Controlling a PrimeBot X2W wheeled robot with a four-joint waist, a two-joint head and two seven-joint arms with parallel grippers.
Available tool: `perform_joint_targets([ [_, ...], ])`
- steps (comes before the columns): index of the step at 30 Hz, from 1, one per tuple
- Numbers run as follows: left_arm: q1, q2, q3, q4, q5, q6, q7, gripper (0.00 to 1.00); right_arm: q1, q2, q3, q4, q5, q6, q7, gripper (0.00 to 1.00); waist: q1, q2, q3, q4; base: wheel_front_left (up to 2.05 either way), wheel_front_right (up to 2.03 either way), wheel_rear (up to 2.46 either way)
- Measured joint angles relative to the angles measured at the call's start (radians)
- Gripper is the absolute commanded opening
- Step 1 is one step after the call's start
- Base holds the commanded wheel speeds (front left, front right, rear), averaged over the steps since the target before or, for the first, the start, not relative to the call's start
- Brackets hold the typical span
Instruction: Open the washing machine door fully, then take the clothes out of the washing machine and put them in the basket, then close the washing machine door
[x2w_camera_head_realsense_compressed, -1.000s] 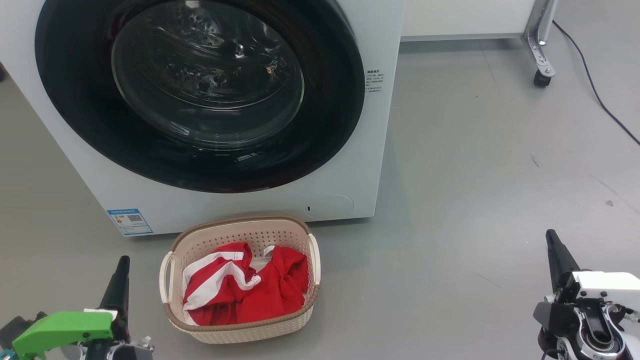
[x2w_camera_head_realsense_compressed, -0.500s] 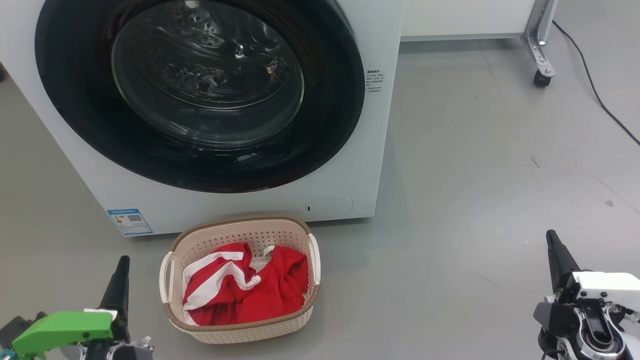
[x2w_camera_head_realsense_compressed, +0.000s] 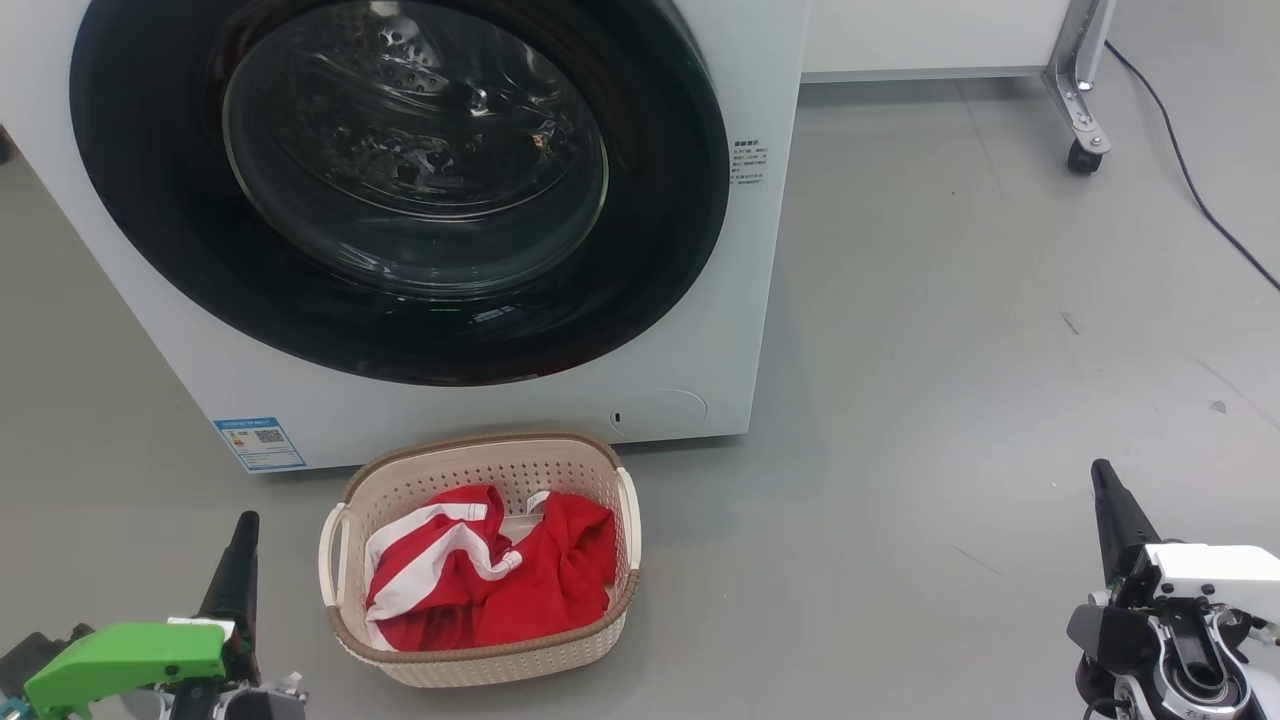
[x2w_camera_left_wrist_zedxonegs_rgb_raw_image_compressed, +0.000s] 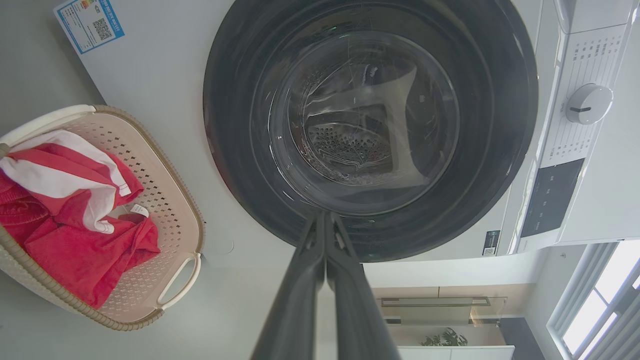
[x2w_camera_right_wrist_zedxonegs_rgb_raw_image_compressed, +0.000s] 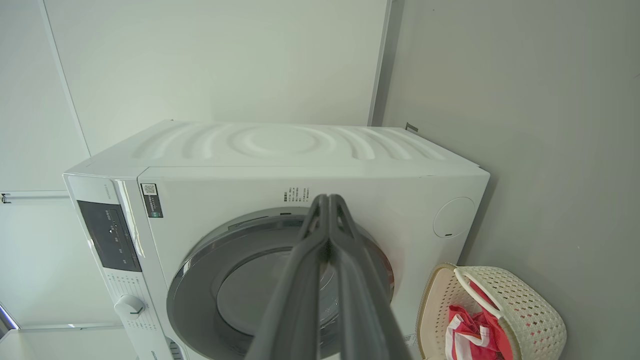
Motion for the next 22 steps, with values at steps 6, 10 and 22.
perform_joint_targets([
  [6, 0.0, 0.0, 0.0, 0.0, 0.0, 0.0, 0.0, 0.0, 0.0, 0.0, -0.001, 0.001, 0.0, 0.0, 0.0, 0.0, 0.0, 0.0, 0.0, 0.0, 0.0, 0.0, 0.0],
  [10, 0.0, 0.0, 0.0, 0.0, 0.0, 0.0, 0.0, 0.0, 0.0, 0.0, -0.001, 0.002, 0.0, 0.0, 0.0, 0.0, 0.0, 0.0, 0.0, 0.0, 0.0, 0.0, 0.0],
  [22, 0.0, 0.0, 0.001, 0.0, 0.0, 0.0, 0.0, 0.0, 0.0, 0.001, -0.003, 0.003, 0.0, 0.0, 0.001, 0.0, 0.0, 0.0, 0.0, 0.0, 0.0, 0.0, 0.0],
])
